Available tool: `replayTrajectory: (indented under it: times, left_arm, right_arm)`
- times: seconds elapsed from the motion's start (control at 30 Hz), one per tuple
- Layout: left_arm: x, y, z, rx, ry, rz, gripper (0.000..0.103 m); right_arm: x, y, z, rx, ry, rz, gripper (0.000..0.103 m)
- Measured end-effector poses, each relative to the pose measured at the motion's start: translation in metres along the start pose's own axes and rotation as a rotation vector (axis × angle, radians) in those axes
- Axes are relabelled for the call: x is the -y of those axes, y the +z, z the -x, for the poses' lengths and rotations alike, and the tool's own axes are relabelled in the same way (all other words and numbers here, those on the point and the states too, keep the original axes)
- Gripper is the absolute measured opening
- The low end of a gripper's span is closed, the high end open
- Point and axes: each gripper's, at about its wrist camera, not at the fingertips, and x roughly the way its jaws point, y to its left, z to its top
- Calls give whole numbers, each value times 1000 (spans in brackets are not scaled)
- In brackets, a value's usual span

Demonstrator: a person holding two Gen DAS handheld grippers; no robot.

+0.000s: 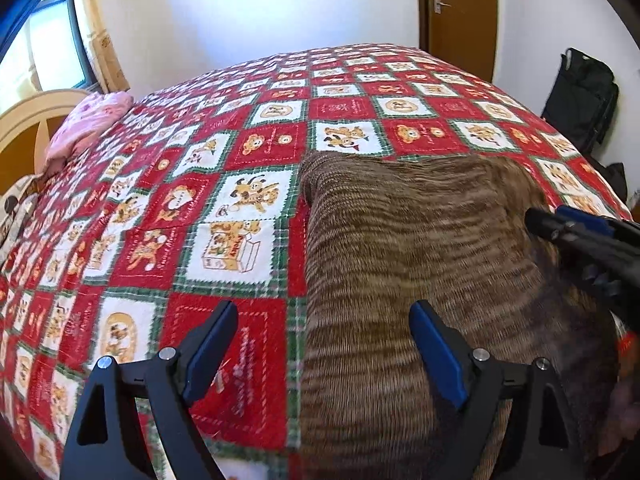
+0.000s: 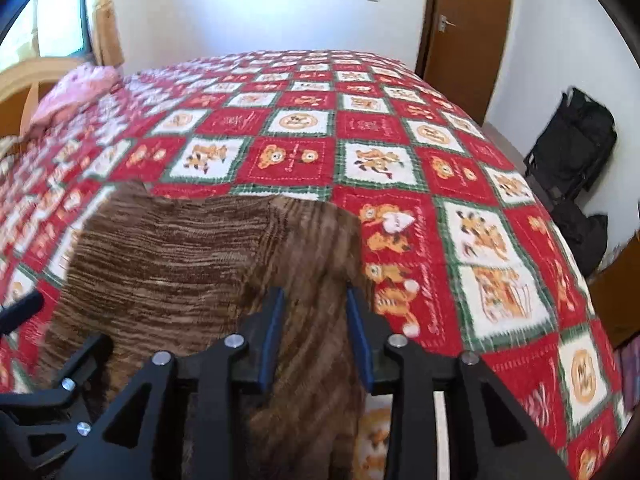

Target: Fold small clothes

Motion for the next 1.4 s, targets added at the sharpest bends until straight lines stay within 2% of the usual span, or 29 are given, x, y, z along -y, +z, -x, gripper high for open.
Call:
replayTrajectory:
  times: [0.1,0.2,0.43,0.57,0.7,0.77,1.03,1.1,1.2,1.27,1.3,1.37,1.4]
  left_arm:
    - [-6,-6,11,10,-21,7,88]
    - [-8,-9,17,-1,-52,14,88]
    - [-7,-24,36,22,-65,-10,88]
    - [-3,-32,40,24,-65,-52,88]
    - [-5,-35,36,18,-60,-40,88]
    - [-4,-37,34,12,-64,-35,88]
    - [5,-47,21,-2,-60,-40,88]
    - [4,-47,21,-8,-65,-30,88]
    - [1,-43,26,-2,-88,-26,88]
    - [-6,-35,32,26,-139,2,88]
    - [-10,-30,34,36,-160,17,88]
    - [-18,-18,34,46,-185,43,88]
    - [-22,-10,32,51,-182,53,88]
  right_arm:
    - [9,-10,27,33,85,-92,45]
    - [12,-27,47,38,105,-133,46]
    - [21,-65,70,36,107,-216,46]
    - [20,-77,72,78,83,-210,46]
    - [25,-81,70,88,91,-240,46]
    - [26,-83,70,97,93,-248,50]
    - [25,-88,64,68,84,-252,50]
    - [25,-88,62,58,84,-252,53]
    - [27,-89,63,59,91,-264,55]
    - [29,-89,66,67,105,-276,56]
    - [29,-89,67,71,109,-279,57]
    - [30,-87,69,72,117,-283,70]
    - [31,-85,71,70,125,-293,72]
